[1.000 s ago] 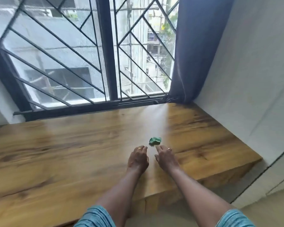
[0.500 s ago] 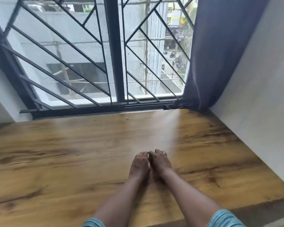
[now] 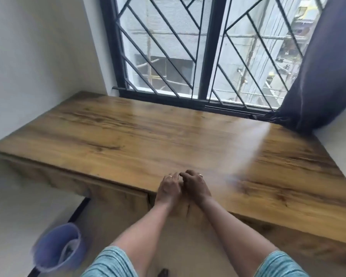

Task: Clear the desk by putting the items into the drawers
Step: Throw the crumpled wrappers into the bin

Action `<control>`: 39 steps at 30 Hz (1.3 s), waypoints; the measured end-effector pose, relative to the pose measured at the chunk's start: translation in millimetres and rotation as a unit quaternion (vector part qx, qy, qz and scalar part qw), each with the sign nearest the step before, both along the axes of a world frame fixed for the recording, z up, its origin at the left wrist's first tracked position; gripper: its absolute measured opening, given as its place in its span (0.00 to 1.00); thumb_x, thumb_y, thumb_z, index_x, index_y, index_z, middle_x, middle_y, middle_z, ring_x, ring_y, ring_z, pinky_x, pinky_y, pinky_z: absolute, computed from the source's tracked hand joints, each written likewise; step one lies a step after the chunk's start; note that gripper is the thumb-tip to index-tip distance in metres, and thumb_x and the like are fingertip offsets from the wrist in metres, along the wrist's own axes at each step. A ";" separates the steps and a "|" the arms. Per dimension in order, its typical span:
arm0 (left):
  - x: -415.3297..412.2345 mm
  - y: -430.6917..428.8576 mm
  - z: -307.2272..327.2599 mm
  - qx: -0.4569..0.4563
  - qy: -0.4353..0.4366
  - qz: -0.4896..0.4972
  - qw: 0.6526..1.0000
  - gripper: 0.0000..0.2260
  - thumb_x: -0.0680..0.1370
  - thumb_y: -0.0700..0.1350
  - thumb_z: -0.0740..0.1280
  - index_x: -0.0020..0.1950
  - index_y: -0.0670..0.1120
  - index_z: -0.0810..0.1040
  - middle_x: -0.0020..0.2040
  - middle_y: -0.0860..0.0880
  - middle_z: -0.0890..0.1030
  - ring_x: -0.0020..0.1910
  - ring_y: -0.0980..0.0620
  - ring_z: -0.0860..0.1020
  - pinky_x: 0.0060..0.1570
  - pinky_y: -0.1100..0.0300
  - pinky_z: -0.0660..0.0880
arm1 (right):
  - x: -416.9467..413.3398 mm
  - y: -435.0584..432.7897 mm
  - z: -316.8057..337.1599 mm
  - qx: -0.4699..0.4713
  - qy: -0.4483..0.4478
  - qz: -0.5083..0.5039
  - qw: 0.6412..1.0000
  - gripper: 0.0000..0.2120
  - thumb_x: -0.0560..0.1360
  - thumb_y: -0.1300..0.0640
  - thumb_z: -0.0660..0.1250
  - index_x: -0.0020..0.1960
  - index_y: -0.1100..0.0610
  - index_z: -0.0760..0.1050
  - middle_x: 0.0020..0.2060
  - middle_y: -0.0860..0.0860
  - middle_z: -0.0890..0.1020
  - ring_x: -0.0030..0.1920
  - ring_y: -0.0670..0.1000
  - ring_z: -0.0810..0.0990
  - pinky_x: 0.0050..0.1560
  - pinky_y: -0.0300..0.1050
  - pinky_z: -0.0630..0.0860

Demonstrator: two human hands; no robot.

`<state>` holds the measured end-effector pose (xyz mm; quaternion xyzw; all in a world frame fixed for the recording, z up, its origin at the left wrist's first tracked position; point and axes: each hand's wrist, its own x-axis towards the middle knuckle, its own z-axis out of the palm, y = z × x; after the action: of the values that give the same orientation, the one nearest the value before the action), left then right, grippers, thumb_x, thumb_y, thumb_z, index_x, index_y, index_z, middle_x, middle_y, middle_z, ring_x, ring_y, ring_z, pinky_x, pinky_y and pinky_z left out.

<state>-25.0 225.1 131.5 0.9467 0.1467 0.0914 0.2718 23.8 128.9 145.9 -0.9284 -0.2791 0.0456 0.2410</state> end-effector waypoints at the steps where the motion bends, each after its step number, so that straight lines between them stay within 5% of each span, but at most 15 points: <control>1: -10.8 9.6 -0.1 0.003 -0.004 0.012 1.000 0.19 0.79 0.38 0.57 0.70 0.42 0.69 0.65 0.43 0.75 0.65 0.46 0.72 0.65 0.60 0.64 | -8.7 9.3 1.1 0.008 -0.005 0.019 1.000 0.17 0.75 0.64 0.60 0.61 0.55 0.77 0.56 0.57 0.77 0.53 0.61 0.77 0.56 0.48 0.71; 7: -73.8 72.6 0.9 -0.015 -0.039 0.100 0.994 0.25 0.74 0.47 0.50 0.64 0.37 0.74 0.60 0.37 0.79 0.60 0.40 0.76 0.61 0.55 0.70 | -57.4 80.8 2.3 0.011 -0.041 0.164 0.986 0.15 0.67 0.59 0.65 0.54 0.56 0.78 0.48 0.54 0.78 0.49 0.57 0.80 0.51 0.44 0.75; 10: -103.4 116.4 -6.0 -0.004 -0.065 0.164 0.984 0.15 0.74 0.37 0.62 0.59 0.37 0.78 0.54 0.39 0.82 0.55 0.42 0.80 0.54 0.58 0.75 | -79.3 130.1 -0.2 0.031 -0.055 0.204 0.977 0.10 0.71 0.64 0.67 0.52 0.58 0.80 0.46 0.54 0.81 0.45 0.55 0.82 0.46 0.44 0.78; 13: -135.3 165.7 -22.7 -0.007 -0.068 0.199 0.978 0.15 0.67 0.31 0.70 0.52 0.37 0.81 0.46 0.41 0.85 0.45 0.44 0.84 0.44 0.58 0.79 | -107.1 187.4 -11.6 0.046 -0.027 0.242 0.969 0.12 0.73 0.62 0.64 0.54 0.58 0.80 0.48 0.55 0.82 0.47 0.57 0.83 0.47 0.46 0.79; 20: -231.2 278.2 -67.0 -0.059 -0.010 0.298 0.953 0.17 0.80 0.39 0.58 0.68 0.41 0.71 0.66 0.44 0.74 0.67 0.46 0.71 0.67 0.58 0.65 | -193.3 319.1 -35.7 0.008 0.093 0.301 0.949 0.13 0.73 0.61 0.59 0.47 0.59 0.82 0.44 0.54 0.83 0.46 0.56 0.81 0.47 0.45 0.75; 24: -271.5 336.5 -110.9 -0.037 0.037 0.320 0.946 0.17 0.81 0.43 0.55 0.70 0.46 0.68 0.67 0.49 0.74 0.66 0.52 0.72 0.68 0.63 0.62 | -230.8 376.7 -64.9 -0.004 0.174 0.287 0.942 0.12 0.72 0.61 0.59 0.44 0.60 0.82 0.40 0.54 0.83 0.42 0.51 0.82 0.42 0.39 0.72; 27: -286.4 359.2 -139.6 -0.080 0.044 0.357 0.930 0.14 0.79 0.40 0.59 0.64 0.43 0.75 0.59 0.45 0.80 0.61 0.47 0.77 0.65 0.57 0.70 | -249.6 409.3 -97.5 -0.004 0.221 0.256 0.941 0.11 0.75 0.63 0.62 0.48 0.58 0.83 0.38 0.51 0.83 0.35 0.39 0.78 0.36 0.28 0.71; 31: -297.9 369.3 -186.3 -0.154 0.022 0.437 0.886 0.11 0.78 0.37 0.60 0.57 0.39 0.79 0.52 0.40 0.83 0.52 0.42 0.80 0.52 0.51 0.76 | -262.0 437.1 -150.5 -0.039 0.216 0.254 0.942 0.14 0.73 0.67 0.62 0.54 0.61 0.82 0.50 0.56 0.84 0.49 0.55 0.82 0.53 0.42 0.75; 34: -302.4 373.3 -225.8 -0.208 0.027 0.488 0.847 0.13 0.75 0.35 0.58 0.54 0.35 0.80 0.46 0.36 0.83 0.44 0.38 0.81 0.43 0.50 0.77 | -263.5 458.4 -201.6 -0.042 0.187 0.297 0.936 0.17 0.69 0.70 0.59 0.53 0.66 0.81 0.50 0.63 0.83 0.48 0.62 0.84 0.48 0.46 0.78; 39: -298.5 397.6 -293.6 -0.250 0.042 0.544 0.800 0.21 0.73 0.42 0.50 0.53 0.35 0.79 0.45 0.37 0.82 0.43 0.38 0.80 0.42 0.50 0.76 | -252.6 511.0 -277.7 -0.122 0.170 0.378 0.902 0.24 0.74 0.75 0.56 0.68 0.64 0.69 0.71 0.60 0.67 0.70 0.56 0.68 0.67 0.40 0.63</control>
<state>-323.6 622.8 -162.0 0.6132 0.6668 0.1451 0.3979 -228.9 640.0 -131.8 -0.7536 -0.5558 0.3243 0.1342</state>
